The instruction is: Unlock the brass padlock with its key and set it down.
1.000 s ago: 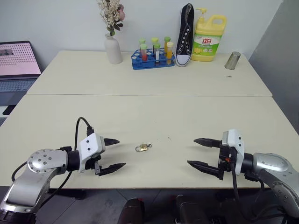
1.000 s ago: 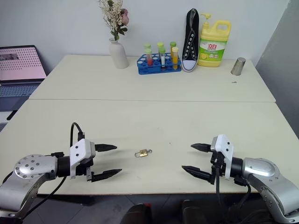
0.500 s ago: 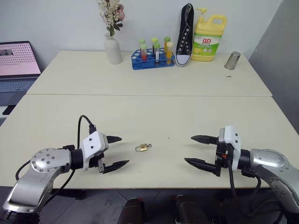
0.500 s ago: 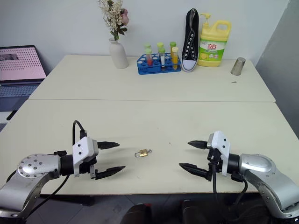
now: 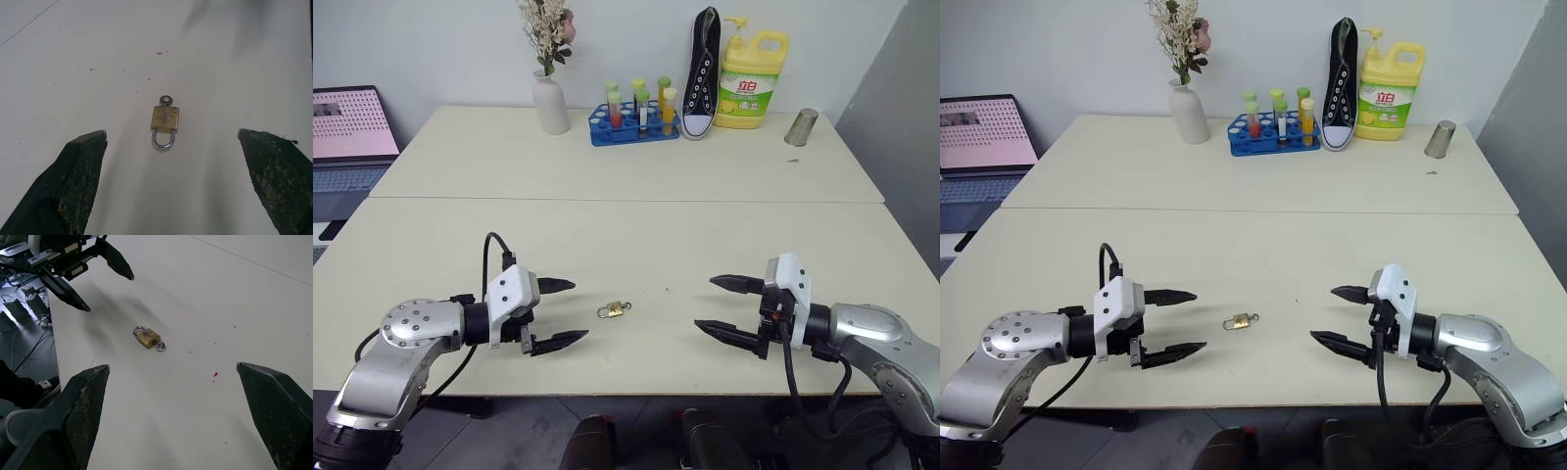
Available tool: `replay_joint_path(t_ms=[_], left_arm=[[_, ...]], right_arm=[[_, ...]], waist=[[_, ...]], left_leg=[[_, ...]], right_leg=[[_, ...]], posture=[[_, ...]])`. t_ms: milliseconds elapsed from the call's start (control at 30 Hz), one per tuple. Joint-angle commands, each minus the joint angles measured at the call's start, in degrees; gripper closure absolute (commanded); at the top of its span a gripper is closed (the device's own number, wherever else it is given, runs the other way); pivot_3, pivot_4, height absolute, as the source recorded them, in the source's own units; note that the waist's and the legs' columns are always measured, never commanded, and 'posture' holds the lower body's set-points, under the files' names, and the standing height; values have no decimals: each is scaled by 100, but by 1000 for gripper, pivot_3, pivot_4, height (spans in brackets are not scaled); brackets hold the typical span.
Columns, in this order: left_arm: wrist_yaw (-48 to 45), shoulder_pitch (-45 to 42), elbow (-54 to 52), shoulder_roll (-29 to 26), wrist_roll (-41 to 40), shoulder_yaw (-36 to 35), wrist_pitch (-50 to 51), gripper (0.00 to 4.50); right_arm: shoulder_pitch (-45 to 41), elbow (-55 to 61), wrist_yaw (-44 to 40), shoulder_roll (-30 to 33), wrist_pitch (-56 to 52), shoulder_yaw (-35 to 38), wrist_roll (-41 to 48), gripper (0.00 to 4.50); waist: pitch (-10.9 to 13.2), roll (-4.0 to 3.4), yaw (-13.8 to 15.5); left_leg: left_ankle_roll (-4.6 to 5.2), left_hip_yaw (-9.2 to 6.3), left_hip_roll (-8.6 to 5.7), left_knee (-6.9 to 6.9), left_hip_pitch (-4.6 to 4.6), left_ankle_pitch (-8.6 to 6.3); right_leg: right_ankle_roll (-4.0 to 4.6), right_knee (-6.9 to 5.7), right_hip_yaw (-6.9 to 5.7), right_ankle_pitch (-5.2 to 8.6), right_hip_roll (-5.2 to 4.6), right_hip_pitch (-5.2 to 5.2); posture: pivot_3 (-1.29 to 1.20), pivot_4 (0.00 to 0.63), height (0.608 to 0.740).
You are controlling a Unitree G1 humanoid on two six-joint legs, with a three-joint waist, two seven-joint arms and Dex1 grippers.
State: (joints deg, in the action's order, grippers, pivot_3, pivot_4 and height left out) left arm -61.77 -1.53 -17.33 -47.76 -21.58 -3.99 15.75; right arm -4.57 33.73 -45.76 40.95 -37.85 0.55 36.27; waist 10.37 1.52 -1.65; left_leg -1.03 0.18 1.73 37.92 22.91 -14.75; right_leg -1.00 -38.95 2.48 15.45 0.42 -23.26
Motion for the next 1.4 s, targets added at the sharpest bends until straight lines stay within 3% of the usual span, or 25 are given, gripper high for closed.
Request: replay_joint_path(t_ms=[33,433,933,1033,1300,1333,1400], left_arm=[[59,-154,0,18,180,204,-44,0],[387,-1075,1161,800,1075,1195,-532,0],[283,-1295,1741,1129,1445,1674,-578,0],[265,-1311,1782,1133,1464,1696,-586,583],[278,-1359,1873,1079,1512,1718,-541,3314],[281,-1362,1877,1072,1510,1721,-545,3548],[290,-1363,1876,1064,1516,1726,-575,3537]], right_arm=[[-49,283,64,-13,-26,22,95,137],[-77,666,694,-65,-568,-133,100,137],[21,798,842,-65,-620,-95,162,137],[15,798,839,-51,-626,-84,181,0],[6,820,831,-49,-668,-46,257,0],[1,823,836,-50,-674,-44,268,0],[-4,822,841,-46,-673,-44,274,0]], waist=[[0,0,-1],[-1,2,2],[-6,4,16],[-8,7,20],[-10,6,20],[-10,5,20],[-10,5,20]], left_leg=[[0,0,0,0,0,0],[0,0,-2,1,1,0],[0,-2,-7,4,0,0],[0,-2,-9,5,0,0],[1,-5,-7,6,-3,1],[1,-4,-6,6,-4,1],[1,-4,-7,6,-4,1]], right_leg=[[0,0,1,0,0,0],[-1,-1,1,0,6,0],[-2,-2,-1,-1,6,4],[-2,-2,-1,-1,6,6],[-5,-4,-1,-3,6,7],[-5,-4,-1,-3,6,7],[-5,-5,-1,-3,7,7]], posture=[[0,150,740],[0,150,740],[0,150,740],[0,150,740],[0,150,740],[0,150,740],[0,150,740]])
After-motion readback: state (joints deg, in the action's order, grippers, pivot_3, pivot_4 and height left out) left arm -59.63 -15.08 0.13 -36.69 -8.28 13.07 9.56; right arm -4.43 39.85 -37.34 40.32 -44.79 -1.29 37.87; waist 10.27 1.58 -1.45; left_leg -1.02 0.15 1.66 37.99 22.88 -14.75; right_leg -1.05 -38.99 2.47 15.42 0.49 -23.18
